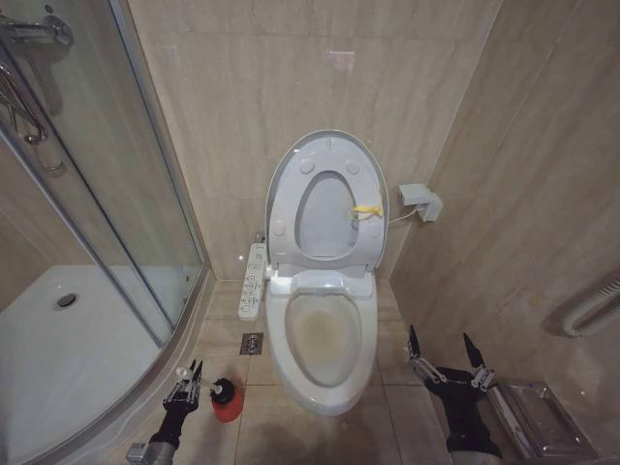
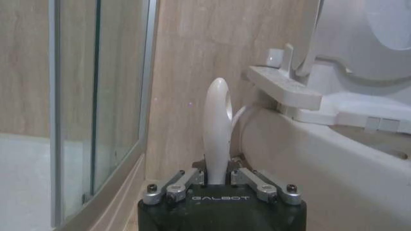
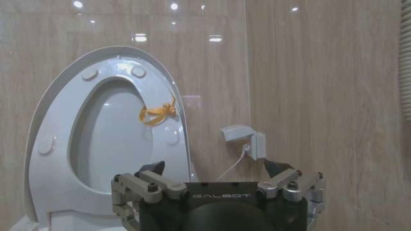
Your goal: Open the toilet lid, clean the toilet bowl with a toilet brush, close the toilet lid, and flush.
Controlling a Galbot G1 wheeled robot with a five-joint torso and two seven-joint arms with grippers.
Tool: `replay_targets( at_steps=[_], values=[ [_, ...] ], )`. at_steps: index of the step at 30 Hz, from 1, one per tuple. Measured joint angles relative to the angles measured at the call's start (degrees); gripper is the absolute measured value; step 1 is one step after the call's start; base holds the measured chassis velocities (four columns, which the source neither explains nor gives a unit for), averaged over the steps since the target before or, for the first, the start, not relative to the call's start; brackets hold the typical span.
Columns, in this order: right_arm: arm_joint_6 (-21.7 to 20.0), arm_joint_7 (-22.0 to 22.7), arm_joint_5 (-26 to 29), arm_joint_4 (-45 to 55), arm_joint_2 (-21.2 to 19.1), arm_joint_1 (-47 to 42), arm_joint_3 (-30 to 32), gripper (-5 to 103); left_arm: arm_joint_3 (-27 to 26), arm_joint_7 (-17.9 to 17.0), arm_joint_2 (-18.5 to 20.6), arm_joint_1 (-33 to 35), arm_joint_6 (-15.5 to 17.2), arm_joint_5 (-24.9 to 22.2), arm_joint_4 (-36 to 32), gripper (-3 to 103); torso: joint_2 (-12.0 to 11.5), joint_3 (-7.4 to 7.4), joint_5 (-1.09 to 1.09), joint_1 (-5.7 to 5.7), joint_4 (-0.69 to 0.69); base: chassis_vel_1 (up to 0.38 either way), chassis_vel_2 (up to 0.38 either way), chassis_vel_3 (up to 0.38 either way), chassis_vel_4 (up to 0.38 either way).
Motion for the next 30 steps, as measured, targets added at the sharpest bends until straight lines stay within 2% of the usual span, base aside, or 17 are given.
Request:
replay_targets(
  at_steps=[13, 19, 22, 24, 27, 30],
  values=[
    [0.00, 0.00, 0.00, 0.00, 0.00, 0.00, 0.00, 100, 1.82, 1.94, 0.48, -3.37, -1.15, -1.80, 6.28, 18, 0.00, 0.00, 0.00, 0.00, 0.00, 0.000, 0.000, 0.000, 0.000],
    [0.00, 0.00, 0.00, 0.00, 0.00, 0.00, 0.00, 100, 2.87, 4.39, 0.97, -6.90, -2.59, -2.31, 12.22, 18, 0.00, 0.00, -0.01, 0.00, -0.01, 0.000, 0.000, 0.000, 0.000],
    [0.00, 0.00, 0.00, 0.00, 0.00, 0.00, 0.00, 100, 3.73, 7.45, 0.96, -10.54, -3.73, -2.57, 18.22, 18, 0.00, 0.00, -0.01, 0.00, -0.01, 0.000, 0.000, 0.000, 0.000],
    [0.00, 0.00, 0.00, 0.00, 0.00, 0.00, 0.00, 100, 3.82, 7.61, 0.89, -10.92, -3.76, -2.64, 18.81, 18, 0.00, 0.00, -0.01, 0.00, -0.01, 0.000, 0.000, 0.000, 0.000],
    [0.00, 0.00, 0.00, 0.00, 0.00, 0.00, 0.00, 100, 4.45, 9.54, 0.26, -14.09, -4.21, -3.29, 23.37, 18, 0.00, 0.00, -0.01, 0.00, 0.00, 0.000, 0.000, 0.000, 0.000],
    [0.00, 0.00, 0.00, 0.00, 0.00, 0.00, 0.00, 100, 4.84, 11.24, 0.02, -15.37, -4.44, -3.76, 25.03, 18, 0.00, 0.00, 0.00, 0.00, -0.01, 0.000, 0.000, 0.000, 0.000]
  ],
)
